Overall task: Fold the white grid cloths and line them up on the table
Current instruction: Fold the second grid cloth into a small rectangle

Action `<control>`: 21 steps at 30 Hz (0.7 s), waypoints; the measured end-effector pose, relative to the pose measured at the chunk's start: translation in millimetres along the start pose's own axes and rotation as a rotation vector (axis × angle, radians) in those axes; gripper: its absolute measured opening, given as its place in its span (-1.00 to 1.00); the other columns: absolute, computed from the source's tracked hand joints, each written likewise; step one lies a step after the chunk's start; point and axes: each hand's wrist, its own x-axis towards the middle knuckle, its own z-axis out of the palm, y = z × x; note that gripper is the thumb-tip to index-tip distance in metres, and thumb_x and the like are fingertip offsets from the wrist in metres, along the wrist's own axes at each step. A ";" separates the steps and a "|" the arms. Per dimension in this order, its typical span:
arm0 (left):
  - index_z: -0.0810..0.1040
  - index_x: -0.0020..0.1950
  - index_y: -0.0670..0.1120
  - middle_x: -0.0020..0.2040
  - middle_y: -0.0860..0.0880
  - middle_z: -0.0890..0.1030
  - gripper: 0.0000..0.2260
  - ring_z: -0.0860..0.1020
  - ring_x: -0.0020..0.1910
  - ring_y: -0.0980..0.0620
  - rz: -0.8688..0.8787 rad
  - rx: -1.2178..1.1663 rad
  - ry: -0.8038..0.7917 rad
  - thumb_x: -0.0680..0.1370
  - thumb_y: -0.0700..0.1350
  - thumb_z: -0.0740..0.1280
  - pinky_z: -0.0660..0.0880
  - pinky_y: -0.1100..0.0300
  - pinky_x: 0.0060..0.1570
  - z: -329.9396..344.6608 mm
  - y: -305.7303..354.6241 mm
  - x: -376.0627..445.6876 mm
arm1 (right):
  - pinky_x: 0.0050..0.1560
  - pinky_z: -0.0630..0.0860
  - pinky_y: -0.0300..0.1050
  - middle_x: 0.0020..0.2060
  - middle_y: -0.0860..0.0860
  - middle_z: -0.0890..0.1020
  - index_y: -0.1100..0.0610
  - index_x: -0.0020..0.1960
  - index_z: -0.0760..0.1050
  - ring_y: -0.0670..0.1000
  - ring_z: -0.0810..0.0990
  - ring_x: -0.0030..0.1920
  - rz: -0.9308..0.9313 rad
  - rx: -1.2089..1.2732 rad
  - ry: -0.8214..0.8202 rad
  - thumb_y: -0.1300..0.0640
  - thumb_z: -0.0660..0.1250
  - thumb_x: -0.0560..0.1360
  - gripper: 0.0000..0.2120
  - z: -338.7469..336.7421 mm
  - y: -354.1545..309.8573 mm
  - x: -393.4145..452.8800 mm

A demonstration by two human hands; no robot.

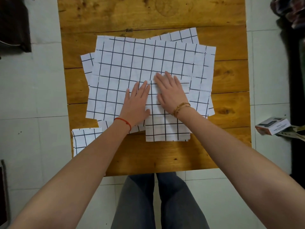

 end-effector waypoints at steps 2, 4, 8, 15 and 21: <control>-0.11 0.59 -0.07 0.60 0.00 -0.13 -0.20 -0.17 0.57 -0.08 0.007 0.007 -0.025 0.52 0.02 0.32 -0.09 -0.18 0.51 -0.4 -1.8 2.9 | 0.51 -0.05 0.16 0.54 0.02 0.08 0.14 0.55 0.01 0.13 -0.01 0.54 -0.028 -0.033 -0.067 0.05 0.06 0.61 -0.44 1.7 -8.3 7.8; -0.15 0.59 -0.05 0.60 0.02 -0.16 -0.17 -0.18 0.57 -0.08 0.015 -0.002 -0.048 0.50 -0.02 0.34 -0.11 -0.19 0.51 -1.1 -3.5 4.2 | 0.51 -0.08 0.16 0.55 0.01 0.05 0.14 0.56 -0.04 0.11 -0.06 0.54 -0.037 -0.075 -0.114 0.02 0.01 0.62 -0.45 6.8 -13.2 10.8; -0.17 0.59 -0.04 0.60 0.02 -0.18 -0.12 -0.20 0.57 -0.08 0.041 0.025 -0.059 0.46 -0.08 0.36 -0.11 -0.20 0.50 0.4 -7.6 3.3 | 0.51 -0.06 0.16 0.54 0.02 0.07 0.15 0.55 -0.03 0.11 -0.04 0.54 -0.022 -0.104 -0.107 0.02 0.01 0.63 -0.45 14.6 -13.5 4.0; -0.15 0.59 -0.02 0.59 0.03 -0.20 -0.12 -0.22 0.56 -0.09 0.066 0.040 -0.053 0.45 -0.03 0.36 -0.12 -0.20 0.50 5.4 -13.8 4.2 | 0.50 -0.04 0.21 0.54 0.04 0.11 0.16 0.55 0.03 0.14 -0.01 0.54 0.026 -0.169 -0.111 -0.03 -0.01 0.62 -0.45 20.1 2.0 -12.0; -0.15 0.60 -0.01 0.59 0.02 -0.20 -0.11 -0.23 0.56 -0.11 0.081 0.028 -0.061 0.44 -0.04 0.37 -0.12 -0.21 0.50 5.9 -16.6 4.6 | 0.51 -0.08 0.21 0.52 0.03 0.17 0.15 0.54 0.07 0.14 -0.03 0.54 0.255 -0.070 -0.026 -0.03 -0.05 0.63 -0.47 20.0 35.8 -44.6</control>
